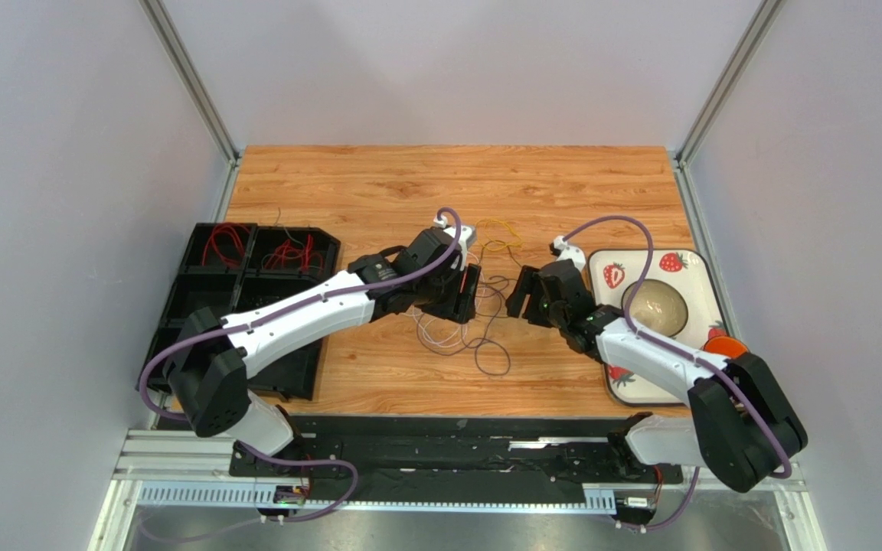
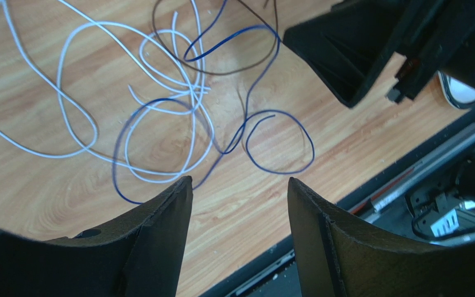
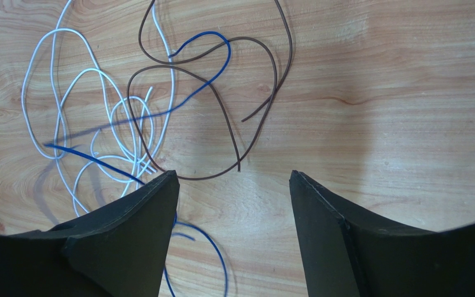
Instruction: Untangle the cables
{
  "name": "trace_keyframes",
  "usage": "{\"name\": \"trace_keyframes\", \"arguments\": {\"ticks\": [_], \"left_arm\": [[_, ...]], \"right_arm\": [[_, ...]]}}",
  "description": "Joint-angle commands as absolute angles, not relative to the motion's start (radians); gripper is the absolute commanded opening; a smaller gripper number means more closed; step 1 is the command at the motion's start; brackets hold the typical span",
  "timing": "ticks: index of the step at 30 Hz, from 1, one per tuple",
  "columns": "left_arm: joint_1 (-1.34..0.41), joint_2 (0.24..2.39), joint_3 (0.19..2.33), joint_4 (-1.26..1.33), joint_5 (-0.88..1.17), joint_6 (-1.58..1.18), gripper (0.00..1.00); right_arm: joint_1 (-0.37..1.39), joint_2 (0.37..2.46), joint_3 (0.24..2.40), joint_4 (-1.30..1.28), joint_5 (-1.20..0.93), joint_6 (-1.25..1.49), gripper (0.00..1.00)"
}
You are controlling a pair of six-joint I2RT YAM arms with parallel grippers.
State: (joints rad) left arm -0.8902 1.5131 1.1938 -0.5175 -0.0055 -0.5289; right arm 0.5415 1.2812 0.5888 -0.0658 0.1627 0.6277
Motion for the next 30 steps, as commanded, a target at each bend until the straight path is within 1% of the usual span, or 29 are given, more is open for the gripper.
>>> {"name": "trace_keyframes", "arguments": {"ticks": [1, 2, 4, 5, 7, 12, 16, 20, 25, 30], "left_arm": [[-0.900, 1.563, 1.256, -0.546, -0.098, -0.502, 0.65], [-0.900, 1.584, 1.256, -0.540, -0.109, -0.502, 0.65], [-0.900, 1.612, 1.272, -0.532, -0.161, -0.489, 0.64], [-0.900, 1.638, 1.287, -0.544, -0.175, -0.483, 0.63], [-0.900, 1.654, 1.321, -0.589, -0.215, -0.474, 0.63], [-0.888, 1.563, 1.250, -0.538, -0.219, -0.488, 0.63], [-0.842, 1.454, 1.137, -0.541, -0.184, -0.534, 0.63], [-0.804, 1.298, 1.085, -0.606, -0.166, -0.528, 0.62], [-0.802, 1.135, 1.088, -0.784, -0.225, -0.499, 0.61], [-0.796, 0.970, 1.080, -0.906, -0.353, -0.457, 0.63]], "right_arm": [[0.528, 1.215, 0.546, 0.032, 0.135, 0.611, 0.72], [0.520, 1.200, 0.537, 0.073, 0.059, 0.583, 0.76], [0.497, 1.203, 0.537, 0.097, -0.033, 0.555, 0.77], [0.491, 1.209, 0.541, 0.101, -0.113, 0.531, 0.78], [0.491, 1.236, 0.575, 0.103, -0.191, 0.502, 0.78], [0.502, 1.327, 0.649, 0.120, -0.368, 0.474, 0.79], [0.555, 1.466, 0.748, 0.043, -0.350, 0.440, 0.79], [0.586, 1.528, 0.811, 0.020, -0.305, 0.422, 0.79], [0.609, 1.615, 0.902, -0.050, -0.296, 0.397, 0.79], [0.661, 1.663, 0.960, -0.103, -0.261, 0.350, 0.79]]}}
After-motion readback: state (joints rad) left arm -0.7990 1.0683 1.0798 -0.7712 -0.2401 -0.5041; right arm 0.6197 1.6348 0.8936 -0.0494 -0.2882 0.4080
